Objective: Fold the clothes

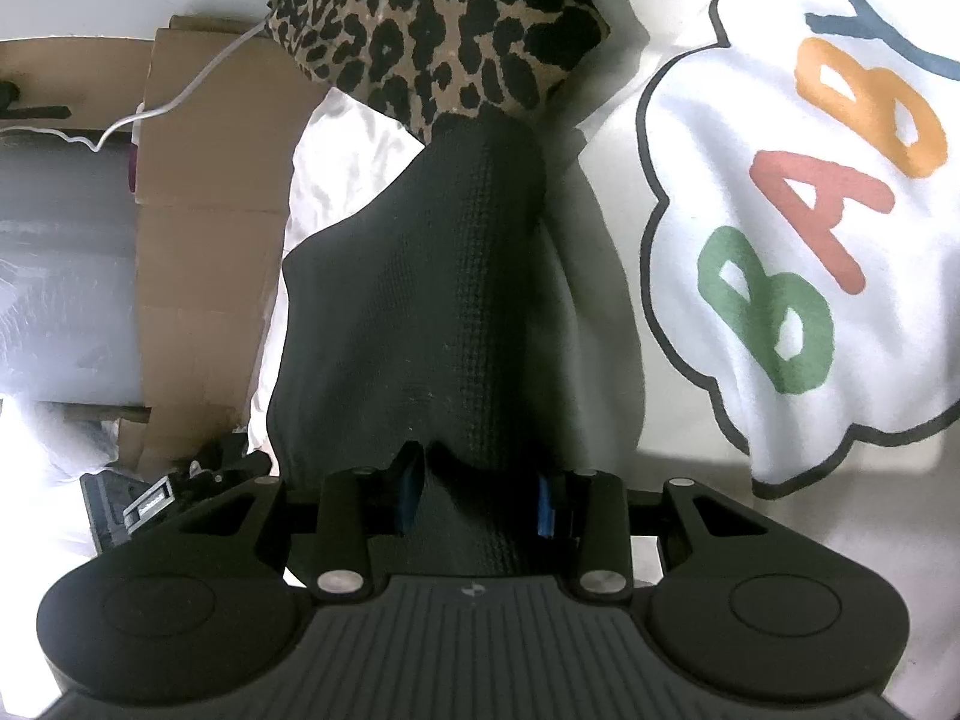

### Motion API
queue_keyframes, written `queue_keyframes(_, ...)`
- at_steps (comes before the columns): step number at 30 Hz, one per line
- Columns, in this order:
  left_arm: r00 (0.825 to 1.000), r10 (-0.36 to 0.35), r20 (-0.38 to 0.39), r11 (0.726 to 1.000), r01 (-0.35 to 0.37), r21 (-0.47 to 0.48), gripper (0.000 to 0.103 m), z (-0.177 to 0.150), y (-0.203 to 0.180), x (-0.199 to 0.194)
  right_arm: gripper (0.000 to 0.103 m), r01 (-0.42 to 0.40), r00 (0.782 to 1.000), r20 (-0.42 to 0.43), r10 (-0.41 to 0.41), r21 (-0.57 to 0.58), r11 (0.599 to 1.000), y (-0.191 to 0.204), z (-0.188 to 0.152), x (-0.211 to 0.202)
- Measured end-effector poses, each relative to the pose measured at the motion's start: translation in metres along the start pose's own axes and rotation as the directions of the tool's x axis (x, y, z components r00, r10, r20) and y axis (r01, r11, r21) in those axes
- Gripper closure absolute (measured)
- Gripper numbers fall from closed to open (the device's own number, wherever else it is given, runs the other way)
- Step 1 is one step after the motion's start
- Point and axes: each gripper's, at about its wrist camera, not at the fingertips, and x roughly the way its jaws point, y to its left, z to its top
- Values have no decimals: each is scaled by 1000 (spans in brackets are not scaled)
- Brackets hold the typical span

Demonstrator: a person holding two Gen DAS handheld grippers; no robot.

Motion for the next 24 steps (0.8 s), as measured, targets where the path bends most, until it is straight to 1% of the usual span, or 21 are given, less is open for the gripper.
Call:
queue_keyframes(4, 1000, -17, -23, 1000, 17, 19, 22, -13, 32, -38, 65, 2, 1000, -1, -2, -8, 1000, 1, 1, 1)
queue_keyframes(7, 999, -29, -40, 999, 30, 33, 19, -23, 56, -67, 65, -2, 1000, -2, 2, -11, 1000, 0, 2, 2)
queue_keyframes(9, 998, -37, -52, 998, 39, 42, 19, -30, 72, -86, 65, -6, 1000, -6, 6, -9, 1000, 0, 3, 4)
queue_keyframes(10, 997, -41, -58, 998, 44, 45, 19, -31, 77, -89, 65, -7, 1000, -9, 7, -9, 1000, 0, 4, 4)
queue_keyframes(14, 996, -67, -52, 997, 69, 34, 19, -12, 59, -51, 65, -15, 1000, -19, 15, 3, 1000, 0, 6, 8)
queue_keyframes(17, 995, -86, -46, 995, 88, 43, 19, 1, 45, -26, 65, -24, 999, -22, 25, 17, 1000, -2, 7, 10)
queue_keyframes(22, 989, -140, -53, 990, 141, 28, 17, 21, 24, 17, 65, -34, 999, -25, 35, 27, 999, -6, 7, 12)
queue_keyframes(24, 987, -151, -53, 988, 153, 31, 17, 28, 15, 32, 65, -34, 999, -27, 35, 26, 999, -6, 7, 13)
